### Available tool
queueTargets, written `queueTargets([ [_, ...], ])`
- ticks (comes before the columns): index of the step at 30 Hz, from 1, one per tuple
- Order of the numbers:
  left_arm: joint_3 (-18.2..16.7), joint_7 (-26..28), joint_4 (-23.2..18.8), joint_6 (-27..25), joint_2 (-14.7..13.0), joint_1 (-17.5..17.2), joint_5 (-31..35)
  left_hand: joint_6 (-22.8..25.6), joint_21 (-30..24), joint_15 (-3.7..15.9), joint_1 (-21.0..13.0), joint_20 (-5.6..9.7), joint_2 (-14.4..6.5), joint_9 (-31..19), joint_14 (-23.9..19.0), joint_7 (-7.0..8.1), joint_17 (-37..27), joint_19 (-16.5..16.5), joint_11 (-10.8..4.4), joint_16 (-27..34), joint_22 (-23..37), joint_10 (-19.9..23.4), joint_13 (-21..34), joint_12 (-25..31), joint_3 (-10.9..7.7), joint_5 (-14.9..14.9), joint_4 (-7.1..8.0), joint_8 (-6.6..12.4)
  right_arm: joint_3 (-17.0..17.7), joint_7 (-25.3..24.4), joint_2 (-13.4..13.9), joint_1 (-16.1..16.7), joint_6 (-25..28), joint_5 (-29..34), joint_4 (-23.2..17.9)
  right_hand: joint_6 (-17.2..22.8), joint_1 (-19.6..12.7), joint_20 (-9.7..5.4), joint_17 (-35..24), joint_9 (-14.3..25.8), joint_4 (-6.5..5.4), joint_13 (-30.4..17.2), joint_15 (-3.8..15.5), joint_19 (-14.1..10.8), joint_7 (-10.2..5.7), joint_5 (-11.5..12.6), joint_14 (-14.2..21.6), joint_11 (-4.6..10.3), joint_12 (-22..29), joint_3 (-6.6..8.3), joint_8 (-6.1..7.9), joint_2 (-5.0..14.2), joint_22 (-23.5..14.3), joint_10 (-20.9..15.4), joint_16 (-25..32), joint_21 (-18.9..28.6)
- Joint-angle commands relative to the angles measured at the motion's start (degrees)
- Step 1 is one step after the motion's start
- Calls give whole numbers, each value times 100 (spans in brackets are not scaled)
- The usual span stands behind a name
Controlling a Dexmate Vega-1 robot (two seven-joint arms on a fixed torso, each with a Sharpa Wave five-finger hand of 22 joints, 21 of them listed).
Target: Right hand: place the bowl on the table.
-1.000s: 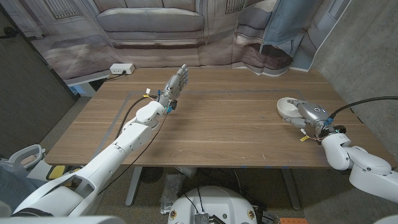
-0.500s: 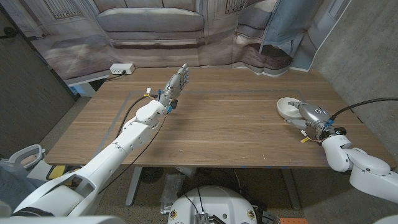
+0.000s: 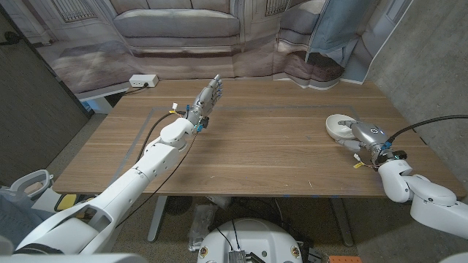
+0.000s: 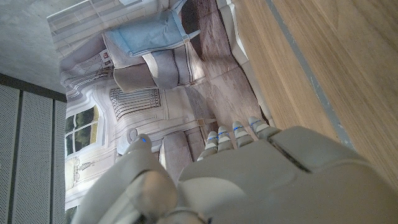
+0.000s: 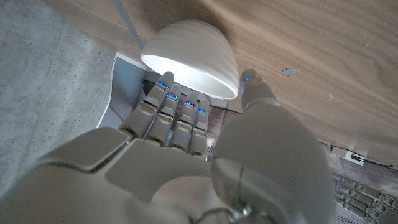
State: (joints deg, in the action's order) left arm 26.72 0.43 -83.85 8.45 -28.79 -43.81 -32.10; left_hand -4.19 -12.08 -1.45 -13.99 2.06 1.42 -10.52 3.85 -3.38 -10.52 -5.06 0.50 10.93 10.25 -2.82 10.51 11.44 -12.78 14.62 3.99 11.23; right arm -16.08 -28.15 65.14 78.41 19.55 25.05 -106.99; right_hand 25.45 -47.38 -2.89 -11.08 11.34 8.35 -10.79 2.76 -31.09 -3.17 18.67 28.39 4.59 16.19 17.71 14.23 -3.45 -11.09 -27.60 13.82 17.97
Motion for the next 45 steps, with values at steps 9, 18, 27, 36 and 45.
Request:
queueTargets([
  [9,-34,53,-65,44,-14,-64,-6,39,14,-5,-33,121,-33,-17,14,1,-15,-37,3,-13,26,-39,21,3,29,-10,14,5,-258,-180,21,-181,-124,-1,185,213,-97,-591,-28,7,-64,-12,608,-180,-98,-9,237,87,107,-39,42,32,-17,-327,31,77],
  [18,-45,64,-60,35,-18,-96,-28,45,14,-9,-32,122,-37,-17,2,-2,-15,-35,17,-7,27,-39,21,4,37,-12,16,7,-422,-138,17,-299,-92,61,232,241,-139,-626,-33,7,-64,-11,651,-161,-127,-13,266,119,110,-23,37,80,-20,-367,24,65],
  [27,-41,30,-35,31,-29,-90,-38,45,14,-9,-31,121,-40,-17,9,5,-16,-33,16,-10,27,-37,21,5,47,-14,18,5,-507,-257,-28,-367,-90,86,323,440,-150,-675,-50,7,-101,-10,732,-282,-242,-51,470,206,149,-38,70,155,-33,-562,58,106],
  [36,-44,37,-70,23,-50,-91,-24,49,15,-12,-32,122,-44,-17,14,4,-16,-36,4,-12,27,-42,21,3,57,-15,20,6,-554,-318,-43,-421,-90,59,435,722,-154,-737,-58,6,-131,-8,800,-457,-298,-105,736,294,221,-65,126,211,-49,-852,102,175],
  [45,-40,19,-52,6,-52,-75,-30,59,16,-11,-32,120,-48,-17,8,5,-16,-37,6,-9,27,-34,21,6,65,-16,22,9,-660,-446,-115,-530,-84,143,559,1048,-166,-748,-47,5,-141,-3,863,-614,-349,-176,956,326,299,-101,190,237,-69,-1196,108,245],
])
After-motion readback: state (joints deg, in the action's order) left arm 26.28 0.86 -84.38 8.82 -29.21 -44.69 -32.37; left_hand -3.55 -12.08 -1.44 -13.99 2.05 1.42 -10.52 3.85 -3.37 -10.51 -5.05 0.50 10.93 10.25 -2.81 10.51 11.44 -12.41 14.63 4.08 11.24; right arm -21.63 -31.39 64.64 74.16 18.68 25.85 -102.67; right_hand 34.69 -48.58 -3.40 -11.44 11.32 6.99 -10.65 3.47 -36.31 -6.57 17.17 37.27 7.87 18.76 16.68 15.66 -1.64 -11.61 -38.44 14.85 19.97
